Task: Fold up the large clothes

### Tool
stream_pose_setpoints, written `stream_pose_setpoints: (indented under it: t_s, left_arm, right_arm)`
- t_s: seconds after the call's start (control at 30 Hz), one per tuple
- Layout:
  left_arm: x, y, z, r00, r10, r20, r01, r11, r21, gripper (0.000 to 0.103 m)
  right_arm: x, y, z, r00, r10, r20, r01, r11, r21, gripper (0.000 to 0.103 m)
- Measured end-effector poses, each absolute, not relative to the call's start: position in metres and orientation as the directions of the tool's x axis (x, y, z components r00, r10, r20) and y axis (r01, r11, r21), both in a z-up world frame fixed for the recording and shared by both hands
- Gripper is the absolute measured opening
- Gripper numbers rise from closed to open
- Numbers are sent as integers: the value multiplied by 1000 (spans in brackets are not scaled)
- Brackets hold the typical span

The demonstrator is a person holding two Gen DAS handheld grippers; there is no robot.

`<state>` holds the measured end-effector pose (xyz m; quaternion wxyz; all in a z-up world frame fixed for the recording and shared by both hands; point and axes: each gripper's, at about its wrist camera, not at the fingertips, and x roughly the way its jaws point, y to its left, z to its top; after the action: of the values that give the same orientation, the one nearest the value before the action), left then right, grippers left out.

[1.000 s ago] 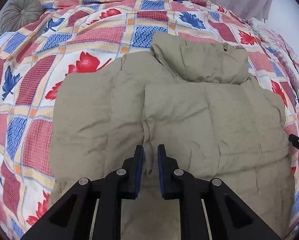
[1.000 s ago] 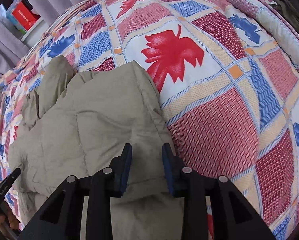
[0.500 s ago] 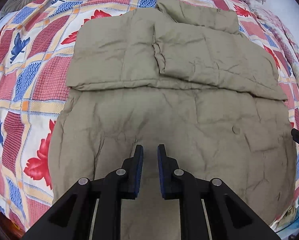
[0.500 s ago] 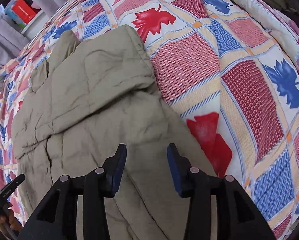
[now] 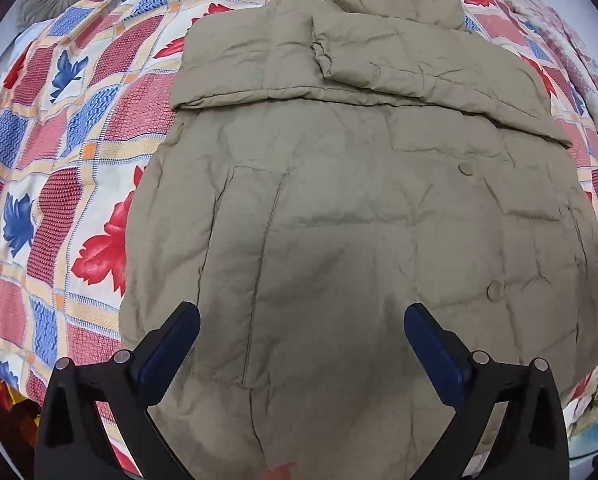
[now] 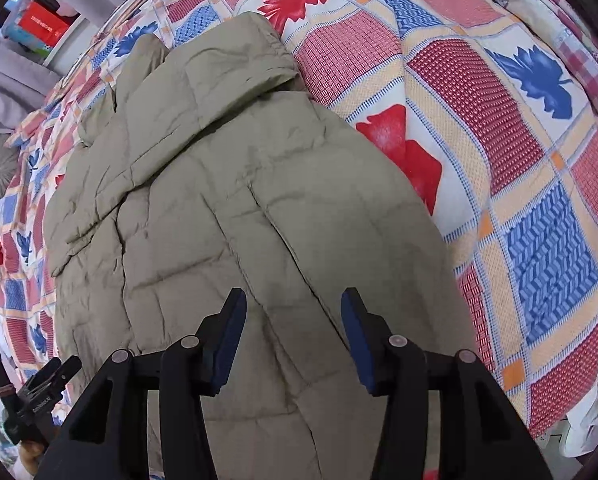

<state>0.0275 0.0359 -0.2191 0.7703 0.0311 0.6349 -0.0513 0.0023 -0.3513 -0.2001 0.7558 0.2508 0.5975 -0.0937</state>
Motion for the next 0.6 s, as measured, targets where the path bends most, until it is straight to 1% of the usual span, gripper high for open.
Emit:
stream_pose_setpoints:
  t_s: [0.17,0.3,0.33,0.37,0.4,0.47,0.6]
  left_arm:
    - [23,57,-221,158,-19,-987,86,996,-6,102]
    - [17,72,-226,119,-64,-991,38,997,-60,102]
    - [15,75,-227,114,-73,-991,24,997,-71,102]
    - [12,79,-227,108,-90,-990,7,996,-90,102]
    - [10,83,-227,106,-105,-989,-8,994,-106,102]
    - [3,92,-226,101,-149,-984,-44,987,-154,102]
    - [-15,115,-225,93,-260,-961,-114,956,-270,102]
  right_arm:
    - [-19,-357,-198,250,147,-957,464,849,252,60]
    - [-36,-370,-194,246,143,-959,491,834,251,60]
    - [-40,-374,-194,250,151,-957,502,825,261,67]
    - [-44,-378,-193,261,159,-952,510,815,276,81]
    - [-50,-383,-192,280,170,-945,519,801,298,85]
    - [-60,-392,-192,301,212,-930,538,767,349,85]
    - [-89,-407,-199,335,380,-862,581,637,507,85]
